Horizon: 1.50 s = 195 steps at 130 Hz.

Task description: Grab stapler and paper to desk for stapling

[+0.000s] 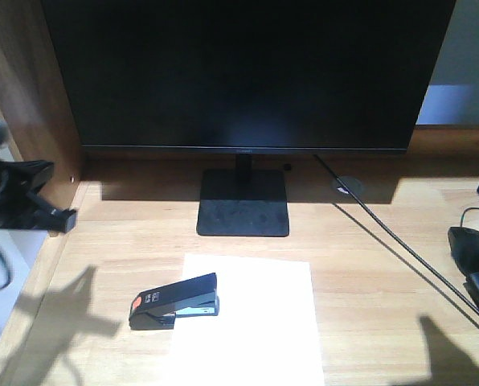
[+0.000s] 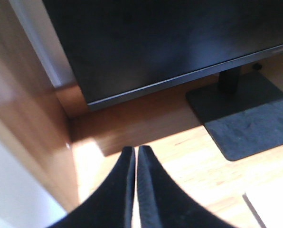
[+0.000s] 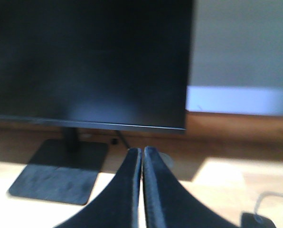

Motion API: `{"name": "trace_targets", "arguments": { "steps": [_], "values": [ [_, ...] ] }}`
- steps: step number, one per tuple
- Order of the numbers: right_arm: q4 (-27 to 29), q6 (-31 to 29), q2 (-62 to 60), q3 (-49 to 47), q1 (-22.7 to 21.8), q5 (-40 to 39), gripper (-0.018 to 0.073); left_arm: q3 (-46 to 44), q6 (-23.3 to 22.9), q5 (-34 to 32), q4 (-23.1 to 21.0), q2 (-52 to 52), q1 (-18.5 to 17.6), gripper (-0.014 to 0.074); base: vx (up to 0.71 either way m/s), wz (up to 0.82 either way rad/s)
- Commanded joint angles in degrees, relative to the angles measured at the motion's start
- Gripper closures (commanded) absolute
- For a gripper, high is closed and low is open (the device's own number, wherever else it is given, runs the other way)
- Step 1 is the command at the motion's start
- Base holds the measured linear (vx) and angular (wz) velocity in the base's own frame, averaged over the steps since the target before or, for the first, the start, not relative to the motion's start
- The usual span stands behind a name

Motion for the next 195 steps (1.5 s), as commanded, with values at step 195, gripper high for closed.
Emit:
{"name": "trace_targets", "arguments": {
  "steps": [195],
  "values": [
    [-3.08, -1.18, -22.78, 13.55, -0.25, -6.52, 0.0566, 16.62, 1.67, 5.03, -0.24, -41.13, -0.2, 0.0603, 0.0, 0.0]
  ]
}}
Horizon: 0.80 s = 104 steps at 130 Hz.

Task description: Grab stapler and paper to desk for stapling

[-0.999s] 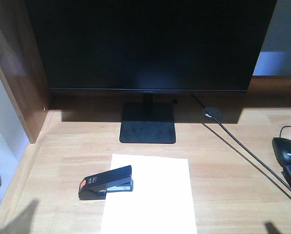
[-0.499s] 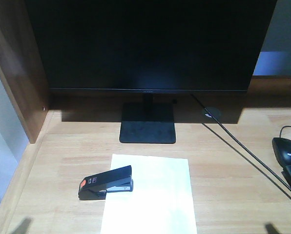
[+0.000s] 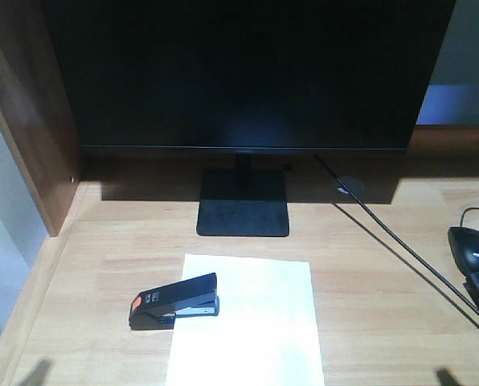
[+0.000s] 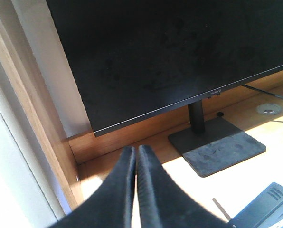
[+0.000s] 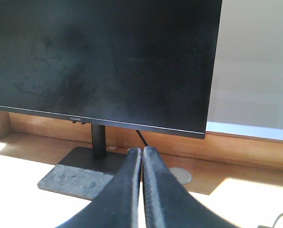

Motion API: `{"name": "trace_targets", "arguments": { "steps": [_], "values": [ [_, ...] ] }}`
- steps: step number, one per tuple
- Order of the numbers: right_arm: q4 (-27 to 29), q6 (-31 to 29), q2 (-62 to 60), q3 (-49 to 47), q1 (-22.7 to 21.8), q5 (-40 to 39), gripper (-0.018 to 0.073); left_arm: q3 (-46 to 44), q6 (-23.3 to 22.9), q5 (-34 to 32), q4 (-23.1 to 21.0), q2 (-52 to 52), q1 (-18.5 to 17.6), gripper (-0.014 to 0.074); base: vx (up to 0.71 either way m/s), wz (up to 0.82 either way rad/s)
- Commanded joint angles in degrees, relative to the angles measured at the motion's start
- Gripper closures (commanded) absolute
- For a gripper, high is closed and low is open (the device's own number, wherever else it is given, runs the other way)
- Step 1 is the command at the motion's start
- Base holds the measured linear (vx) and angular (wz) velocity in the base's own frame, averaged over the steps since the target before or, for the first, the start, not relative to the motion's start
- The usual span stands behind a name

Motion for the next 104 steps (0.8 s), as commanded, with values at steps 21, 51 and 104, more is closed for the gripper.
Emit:
{"name": "trace_targets", "arguments": {
  "steps": [21, 51, 104],
  "values": [
    [-1.06, -0.38, 0.37, -1.59, -0.25, -1.13, 0.0566, -1.35, -0.13, -2.63, -0.42, 0.3, -0.2, 0.0603, 0.0, 0.0],
    [-1.06, -0.38, 0.37, -1.6, -0.25, -1.15, 0.0566, -1.35, -8.3, -0.14, 3.53, 0.3, -0.2, 0.0603, 0.0, 0.0],
    [-1.06, -0.38, 0.37, -1.6, -0.25, -1.15, 0.0566, -1.35, -46.21, -2.47, 34.05, 0.25, -0.2, 0.0603, 0.0, 0.0]
  ]
}}
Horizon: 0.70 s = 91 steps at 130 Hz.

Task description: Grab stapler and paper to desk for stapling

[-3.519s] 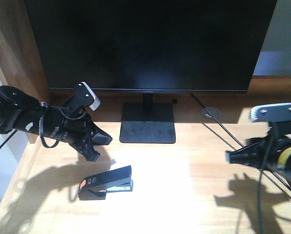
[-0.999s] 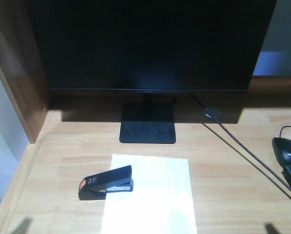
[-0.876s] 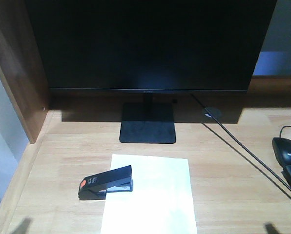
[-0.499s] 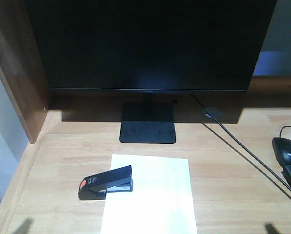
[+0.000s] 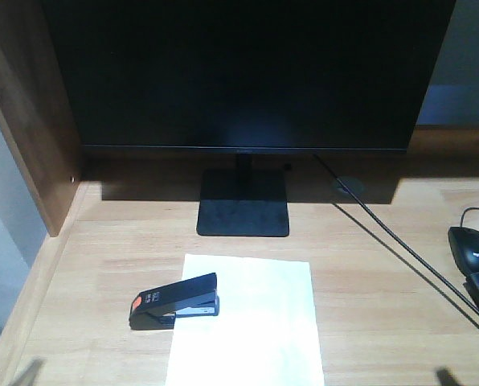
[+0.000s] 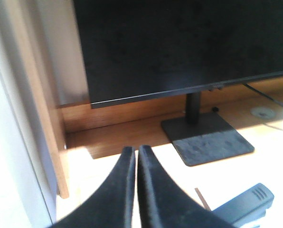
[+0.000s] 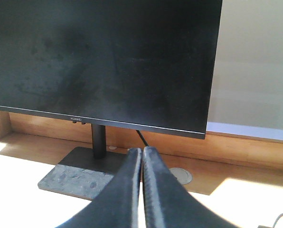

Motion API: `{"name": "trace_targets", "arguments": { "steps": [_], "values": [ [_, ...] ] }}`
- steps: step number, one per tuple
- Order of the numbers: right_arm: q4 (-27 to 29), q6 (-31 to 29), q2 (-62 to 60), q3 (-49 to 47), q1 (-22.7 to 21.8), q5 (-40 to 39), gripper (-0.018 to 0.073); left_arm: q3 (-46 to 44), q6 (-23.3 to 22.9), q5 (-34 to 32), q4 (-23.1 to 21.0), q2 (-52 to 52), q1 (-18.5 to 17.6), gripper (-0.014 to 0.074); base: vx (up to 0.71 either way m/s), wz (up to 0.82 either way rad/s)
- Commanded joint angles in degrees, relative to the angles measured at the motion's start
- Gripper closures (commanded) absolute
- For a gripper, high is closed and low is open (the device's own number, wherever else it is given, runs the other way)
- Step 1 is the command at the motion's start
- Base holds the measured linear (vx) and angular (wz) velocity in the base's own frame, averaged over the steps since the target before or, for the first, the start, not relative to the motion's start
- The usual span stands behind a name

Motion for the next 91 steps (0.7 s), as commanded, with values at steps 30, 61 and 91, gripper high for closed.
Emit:
{"name": "trace_targets", "arguments": {
  "steps": [30, 61, 91],
  "values": [
    [-1.06, -0.38, 0.37, -1.6, -0.25, -1.13, 0.0566, -0.78, -3.33, -6.61, 1.71, 0.25, 1.39, 0.0603, 0.0, 0.0],
    [-1.06, -0.38, 0.37, -1.6, -0.25, -1.13, 0.0566, 6.8, -3.33, -10.69, 0.48, -8.0, 3.9, 0.0603, 0.0, 0.0],
    [-1.06, -0.38, 0.37, -1.6, -0.25, -1.13, 0.0566, 14.75, -3.39, -8.37, 0.43, -20.22, 7.49, 0.0603, 0.0, 0.0]
  ]
}}
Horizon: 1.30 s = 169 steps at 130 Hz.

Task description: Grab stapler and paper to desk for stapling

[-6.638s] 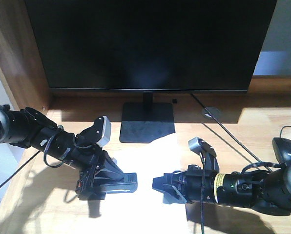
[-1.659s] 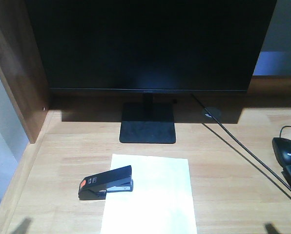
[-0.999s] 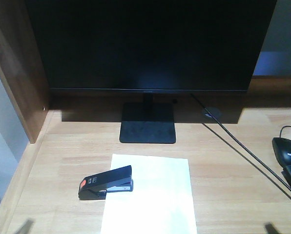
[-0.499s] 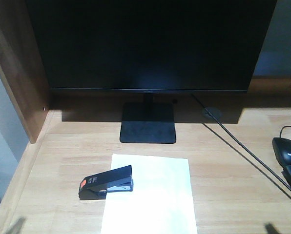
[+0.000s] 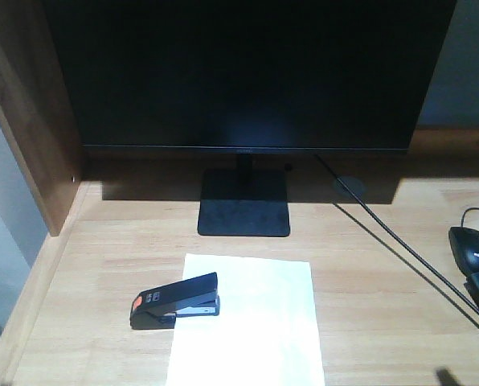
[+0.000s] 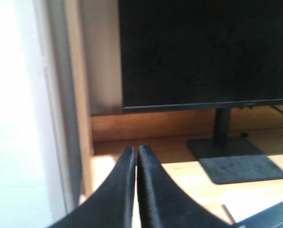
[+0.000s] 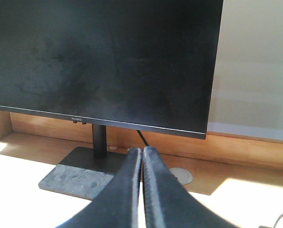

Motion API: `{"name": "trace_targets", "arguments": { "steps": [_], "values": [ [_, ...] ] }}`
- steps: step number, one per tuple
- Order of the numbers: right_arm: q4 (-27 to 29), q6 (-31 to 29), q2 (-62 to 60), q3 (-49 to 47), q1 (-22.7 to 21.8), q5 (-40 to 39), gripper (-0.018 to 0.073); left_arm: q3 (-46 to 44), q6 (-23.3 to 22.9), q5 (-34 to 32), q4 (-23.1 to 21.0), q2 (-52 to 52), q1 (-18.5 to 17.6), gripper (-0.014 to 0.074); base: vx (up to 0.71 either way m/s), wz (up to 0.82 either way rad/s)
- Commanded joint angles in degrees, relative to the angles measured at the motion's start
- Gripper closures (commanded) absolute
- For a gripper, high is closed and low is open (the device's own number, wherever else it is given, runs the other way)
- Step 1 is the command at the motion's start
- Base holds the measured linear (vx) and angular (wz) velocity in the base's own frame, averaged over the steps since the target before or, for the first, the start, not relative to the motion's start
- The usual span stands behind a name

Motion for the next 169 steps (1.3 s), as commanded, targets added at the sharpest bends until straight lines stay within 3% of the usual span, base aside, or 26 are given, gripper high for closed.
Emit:
{"name": "trace_targets", "arguments": {
  "steps": [1, 27, 34, 169],
  "values": [
    [-1.06, -0.38, 0.37, -1.6, -0.25, -1.13, 0.0566, 1.38, -0.58, -3.29, -0.61, -3.79, 1.36, 0.0603, 0.0, 0.0],
    [-1.06, -0.38, 0.37, -1.6, -0.25, -1.06, 0.0566, 6.95, -1.35, -5.05, -0.74, -7.67, 3.96, 0.0603, 0.0, 0.0],
    [-1.06, -0.38, 0.37, -1.6, -0.25, -1.06, 0.0566, 6.86, -1.69, -2.87, -0.81, -7.78, 4.15, 0.0603, 0.0, 0.0],
    [-1.06, -0.38, 0.37, -1.6, -0.25, -1.14, 0.0566, 6.79, -1.58, -0.98, -2.08, -7.78, 4.15, 0.0603, 0.0, 0.0]
  ]
}}
